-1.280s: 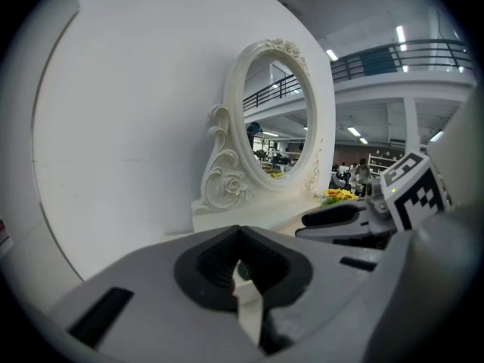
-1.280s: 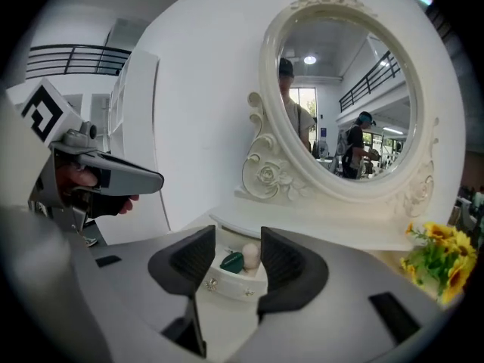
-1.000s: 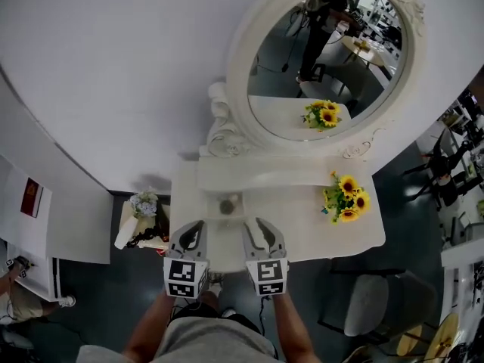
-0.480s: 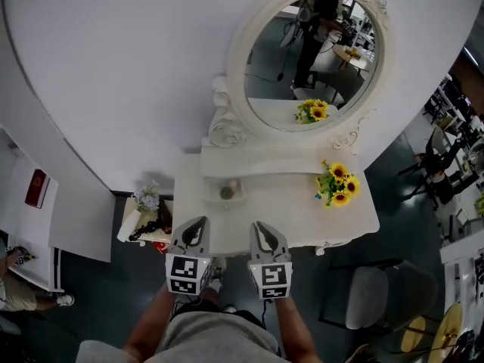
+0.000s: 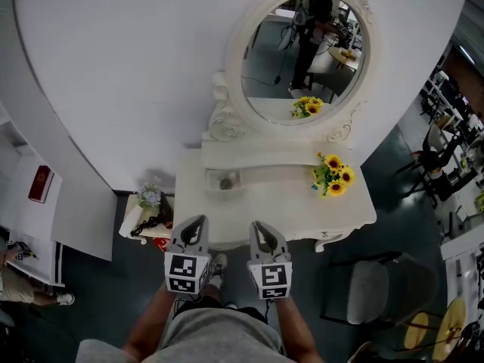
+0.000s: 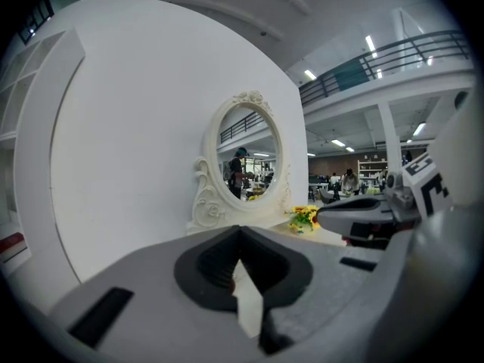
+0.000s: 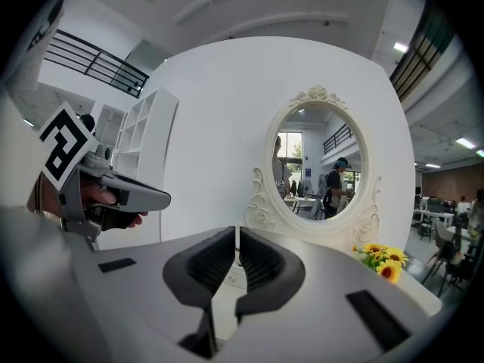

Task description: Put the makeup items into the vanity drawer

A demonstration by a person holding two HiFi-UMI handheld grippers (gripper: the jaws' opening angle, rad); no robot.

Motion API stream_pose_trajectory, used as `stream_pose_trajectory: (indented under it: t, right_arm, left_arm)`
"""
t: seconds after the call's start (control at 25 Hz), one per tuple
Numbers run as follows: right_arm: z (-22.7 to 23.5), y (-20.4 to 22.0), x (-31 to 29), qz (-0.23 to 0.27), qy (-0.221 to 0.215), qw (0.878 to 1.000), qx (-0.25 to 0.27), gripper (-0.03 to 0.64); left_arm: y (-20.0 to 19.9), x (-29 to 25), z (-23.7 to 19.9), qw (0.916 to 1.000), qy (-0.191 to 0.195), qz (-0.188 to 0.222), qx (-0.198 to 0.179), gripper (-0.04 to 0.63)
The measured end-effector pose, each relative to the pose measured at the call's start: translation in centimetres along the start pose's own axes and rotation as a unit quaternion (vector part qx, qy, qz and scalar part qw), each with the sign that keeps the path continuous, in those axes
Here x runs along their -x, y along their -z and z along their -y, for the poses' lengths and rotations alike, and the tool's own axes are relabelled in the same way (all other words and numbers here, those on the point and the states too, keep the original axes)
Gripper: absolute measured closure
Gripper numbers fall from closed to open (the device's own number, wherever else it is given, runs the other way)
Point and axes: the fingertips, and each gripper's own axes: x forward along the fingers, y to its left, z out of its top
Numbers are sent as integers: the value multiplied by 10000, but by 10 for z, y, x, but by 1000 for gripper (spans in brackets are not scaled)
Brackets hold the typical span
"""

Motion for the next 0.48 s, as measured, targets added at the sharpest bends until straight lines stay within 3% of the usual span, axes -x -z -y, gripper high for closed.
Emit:
stream_pose_trajectory:
  t: [0.48]
  right_arm:
    - [3, -11, 4, 109, 48, 9999, 24, 592]
  left_arm:
    - [-4, 3, 2, 10000, -6, 50, -2, 595]
